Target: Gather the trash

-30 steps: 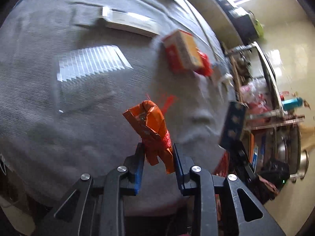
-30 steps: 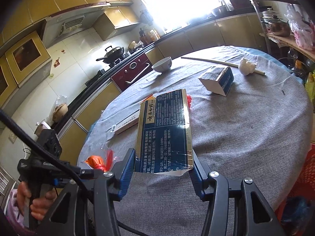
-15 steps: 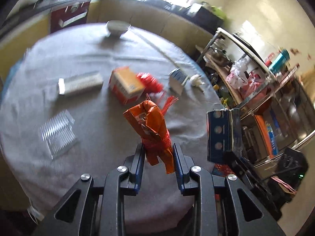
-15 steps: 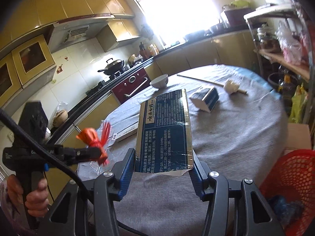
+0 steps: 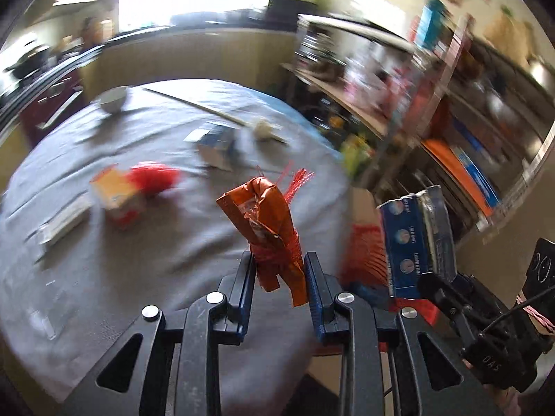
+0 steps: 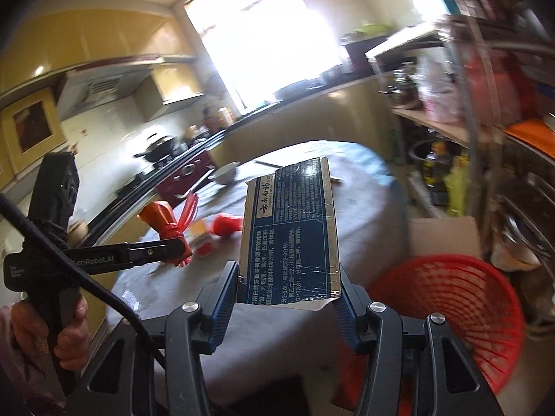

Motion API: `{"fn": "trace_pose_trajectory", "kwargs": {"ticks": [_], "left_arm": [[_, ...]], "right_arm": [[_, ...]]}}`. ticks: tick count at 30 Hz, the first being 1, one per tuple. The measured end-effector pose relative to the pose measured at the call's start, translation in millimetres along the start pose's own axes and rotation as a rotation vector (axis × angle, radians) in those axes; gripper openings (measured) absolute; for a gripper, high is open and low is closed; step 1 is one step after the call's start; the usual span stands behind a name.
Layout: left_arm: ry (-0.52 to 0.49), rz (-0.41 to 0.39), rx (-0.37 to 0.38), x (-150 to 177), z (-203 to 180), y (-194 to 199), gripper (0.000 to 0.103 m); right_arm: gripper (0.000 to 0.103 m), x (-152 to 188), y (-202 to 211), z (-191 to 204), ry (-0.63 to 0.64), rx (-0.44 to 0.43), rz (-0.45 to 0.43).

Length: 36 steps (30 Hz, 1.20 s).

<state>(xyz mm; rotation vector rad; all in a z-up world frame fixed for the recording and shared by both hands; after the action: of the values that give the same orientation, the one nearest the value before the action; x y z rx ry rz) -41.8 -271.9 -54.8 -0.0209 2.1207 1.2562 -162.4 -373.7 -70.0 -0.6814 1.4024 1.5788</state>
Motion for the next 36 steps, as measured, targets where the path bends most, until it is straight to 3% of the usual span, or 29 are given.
{"fn": "trace_pose_trajectory", "kwargs": {"ticks": [8, 11, 16, 17, 25, 29, 36], "left_arm": [[-0.223, 0.142, 0.081, 37.5, -97.1, -64.1, 0.03], [-0.239, 0.197, 0.08, 52.1, -112.5, -85.7, 0.031], [-0.212, 0.277, 0.062, 68.5, -113.9, -112.4, 0.055], [-0.213, 0.276, 0.059, 69.8, -112.3, -112.2, 0.056], [-0.235, 0.204, 0.002, 69.9, -85.6, -75.3, 0.06], [-0.193, 0.119, -0.045, 61.1, -55.2, -40.6, 0.067], [-0.093, -0.079, -0.156, 43.6, 14.5, 29.6, 0.07]], "right_arm": [[0.056, 49.3, 22.9, -67.5, -0.102, 0.124, 0.066], [0.057, 68.6, 22.9, -81.6, -0.142, 0.139, 0.099], [0.061, 93.5, 20.8, -101.0, -0.212, 0.148, 0.149], [0.062, 96.2, 22.5, -103.5, -0.222, 0.147, 0.15], [0.062, 75.5, 30.2, -96.4, -0.192, 0.146, 0.11], [0.061, 63.5, 28.0, -73.3, -0.148, 0.118, 0.105], [0.061, 47.6, 7.5, -18.0, -0.052, 0.043, 0.122]]}}
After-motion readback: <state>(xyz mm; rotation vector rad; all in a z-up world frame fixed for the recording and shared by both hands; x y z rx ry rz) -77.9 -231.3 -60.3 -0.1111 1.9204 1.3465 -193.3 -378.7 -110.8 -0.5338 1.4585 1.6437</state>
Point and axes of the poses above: each gripper's, at about its wrist camera, not at the fingertips, and y roughly against the way its jaws point, z to its left, x to its underside, the point moved 8 cm from there along -y, roughly the way its jaws point, and after that the axes turned 15 degrees about y, right-handed, at the moved point
